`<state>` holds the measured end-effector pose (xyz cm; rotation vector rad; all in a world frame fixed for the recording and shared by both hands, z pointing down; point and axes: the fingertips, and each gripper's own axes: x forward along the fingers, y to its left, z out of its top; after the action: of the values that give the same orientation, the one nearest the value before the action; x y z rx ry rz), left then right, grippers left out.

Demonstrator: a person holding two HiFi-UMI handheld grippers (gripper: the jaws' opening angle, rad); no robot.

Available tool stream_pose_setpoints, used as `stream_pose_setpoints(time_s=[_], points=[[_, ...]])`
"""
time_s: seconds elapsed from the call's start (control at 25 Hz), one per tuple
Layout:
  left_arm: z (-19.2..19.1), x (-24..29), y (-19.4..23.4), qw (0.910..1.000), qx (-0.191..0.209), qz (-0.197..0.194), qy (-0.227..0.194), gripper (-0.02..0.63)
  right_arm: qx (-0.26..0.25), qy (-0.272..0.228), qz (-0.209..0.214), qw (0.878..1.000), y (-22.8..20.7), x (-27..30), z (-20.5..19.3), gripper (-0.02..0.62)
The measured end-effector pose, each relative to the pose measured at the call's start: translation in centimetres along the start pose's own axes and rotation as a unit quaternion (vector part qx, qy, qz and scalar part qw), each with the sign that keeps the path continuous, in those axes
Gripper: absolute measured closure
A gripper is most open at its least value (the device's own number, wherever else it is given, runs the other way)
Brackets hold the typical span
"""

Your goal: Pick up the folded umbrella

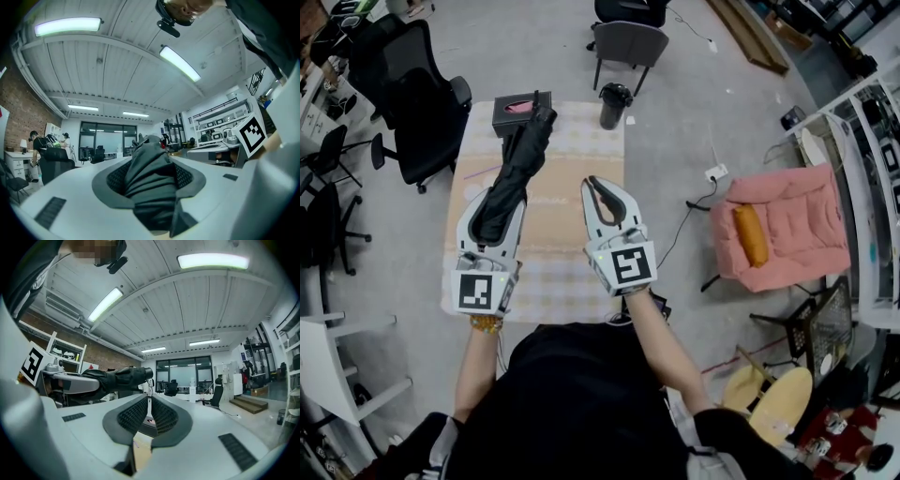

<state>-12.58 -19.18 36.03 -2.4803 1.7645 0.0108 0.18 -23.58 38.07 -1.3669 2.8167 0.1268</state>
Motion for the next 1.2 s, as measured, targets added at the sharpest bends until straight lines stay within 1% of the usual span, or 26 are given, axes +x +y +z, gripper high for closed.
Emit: stream_pose_setpoints(time_s=[0.2,0.36,0.6,1.2], points=[[-0.9,-0.5,0.3,1.0000,0.003,0.000,0.007,0.397,-0.004,0.000,0.010,1.000,1.5,0.5,-0.4,0.578],[-1.8,-0.4,0.5,0.9999,-0.005,-0.003,0.009,0.397,0.000,0.001,0.007,1.000,2.2,0.9,-0.6,0.578],[-1.8,-0.3,0.2,1.0000,-0.006,-0.004,-0.006,0.397,-0.008,0.007,0.019,1.000,4.1,1.3,-1.4,0.578],[-4.6,-1.1,0.3,0.9996,-0.025,0.005,0.012,0.397,-0.004,0.022,0.028,0.999,5.6,1.3,-3.2,0.578]])
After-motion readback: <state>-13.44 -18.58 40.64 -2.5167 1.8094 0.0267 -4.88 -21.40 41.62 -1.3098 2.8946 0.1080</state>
